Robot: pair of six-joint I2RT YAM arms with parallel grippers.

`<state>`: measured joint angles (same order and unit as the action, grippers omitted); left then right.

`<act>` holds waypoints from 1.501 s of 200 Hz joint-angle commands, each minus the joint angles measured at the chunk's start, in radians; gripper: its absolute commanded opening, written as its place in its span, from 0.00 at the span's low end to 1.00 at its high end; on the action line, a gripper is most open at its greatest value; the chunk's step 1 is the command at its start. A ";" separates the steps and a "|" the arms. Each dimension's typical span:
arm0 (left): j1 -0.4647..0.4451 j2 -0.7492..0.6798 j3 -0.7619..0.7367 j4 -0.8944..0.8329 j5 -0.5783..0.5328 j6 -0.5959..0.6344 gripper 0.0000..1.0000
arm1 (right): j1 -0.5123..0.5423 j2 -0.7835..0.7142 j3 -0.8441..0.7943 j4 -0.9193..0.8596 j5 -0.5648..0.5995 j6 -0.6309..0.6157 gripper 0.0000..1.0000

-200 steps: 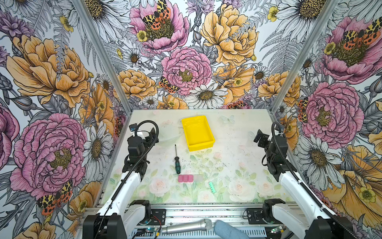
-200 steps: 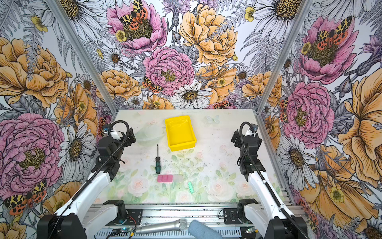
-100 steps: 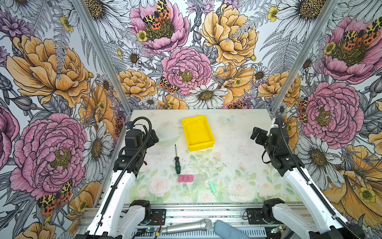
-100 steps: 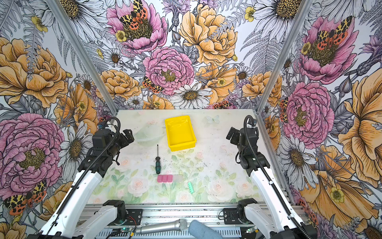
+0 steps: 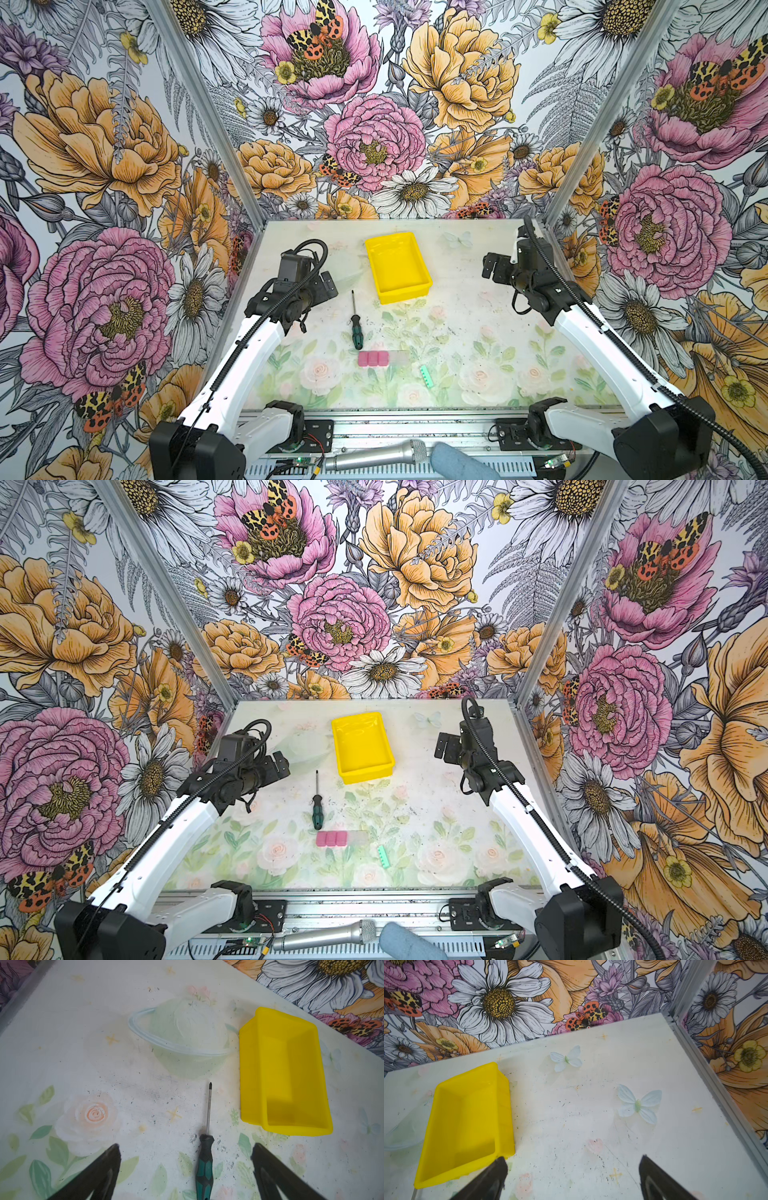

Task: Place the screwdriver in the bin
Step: 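Move the left gripper over the screwdriver handle while the right arm reaches toward the bin, then lower the left gripper and close it on the green-and-black screwdriver handle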

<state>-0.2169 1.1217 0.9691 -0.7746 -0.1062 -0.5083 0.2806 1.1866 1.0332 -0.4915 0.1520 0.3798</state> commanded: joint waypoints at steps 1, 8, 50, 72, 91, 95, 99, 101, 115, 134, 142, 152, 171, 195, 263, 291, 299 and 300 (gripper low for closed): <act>-0.028 0.039 0.030 -0.059 0.053 -0.037 0.99 | 0.050 0.017 0.035 -0.021 -0.019 -0.095 1.00; -0.042 0.055 0.032 -0.064 0.055 -0.038 0.99 | 0.068 0.024 0.035 -0.022 -0.019 -0.113 1.00; -0.105 0.136 0.035 -0.065 0.088 -0.049 0.99 | 0.177 0.051 0.024 -0.013 -0.034 -0.242 0.99; -0.139 0.182 0.030 -0.064 0.096 -0.054 0.99 | 0.225 0.044 0.004 0.024 -0.104 -0.310 1.00; -0.158 0.216 0.023 -0.062 0.093 -0.060 0.99 | 0.242 0.056 0.005 0.024 -0.122 -0.307 0.99; -0.163 0.224 0.021 -0.062 0.091 -0.061 0.99 | 0.248 0.059 0.001 0.024 -0.109 -0.303 1.00; -0.165 0.232 0.022 -0.061 0.089 -0.062 0.99 | 0.256 0.060 -0.003 0.024 -0.098 -0.296 0.99; -0.167 0.236 0.021 -0.061 0.089 -0.062 0.99 | 0.259 0.060 -0.006 0.025 -0.094 -0.293 1.00; -0.185 0.271 0.024 -0.057 0.088 -0.055 0.99 | 0.289 0.071 -0.015 0.031 -0.088 -0.279 1.00; -0.213 0.319 0.034 -0.058 0.078 -0.050 0.99 | 0.338 0.094 -0.011 0.033 -0.085 -0.275 1.00; -0.220 0.336 0.037 -0.054 0.076 -0.049 0.99 | 0.358 0.102 -0.005 0.034 -0.086 -0.273 0.99; -0.226 0.354 0.037 -0.048 0.073 -0.053 0.98 | 0.375 0.116 0.005 0.038 -0.093 -0.264 0.99; -0.231 0.383 0.033 -0.030 0.075 -0.059 0.97 | 0.404 0.138 0.017 0.044 -0.097 -0.258 1.00; -0.238 0.428 0.034 -0.016 0.069 -0.057 0.95 | 0.422 0.159 0.018 0.058 -0.116 -0.233 0.99; -0.264 0.504 0.042 -0.002 0.044 -0.068 0.81 | 0.445 0.192 -0.004 0.083 -0.170 -0.195 0.99; -0.277 0.527 0.043 0.004 0.033 -0.081 0.74 | 0.446 0.193 -0.022 0.087 -0.186 -0.185 1.00; -0.281 0.534 0.043 0.005 0.030 -0.083 0.72 | 0.447 0.192 -0.026 0.088 -0.185 -0.182 0.99; -0.282 0.534 0.043 0.005 0.029 -0.083 0.72 | 0.447 0.192 -0.026 0.087 -0.185 -0.181 0.99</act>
<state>-0.4847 1.6394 0.9840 -0.8009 -0.0406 -0.5724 0.7216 1.3701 1.0286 -0.4274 -0.0128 0.1722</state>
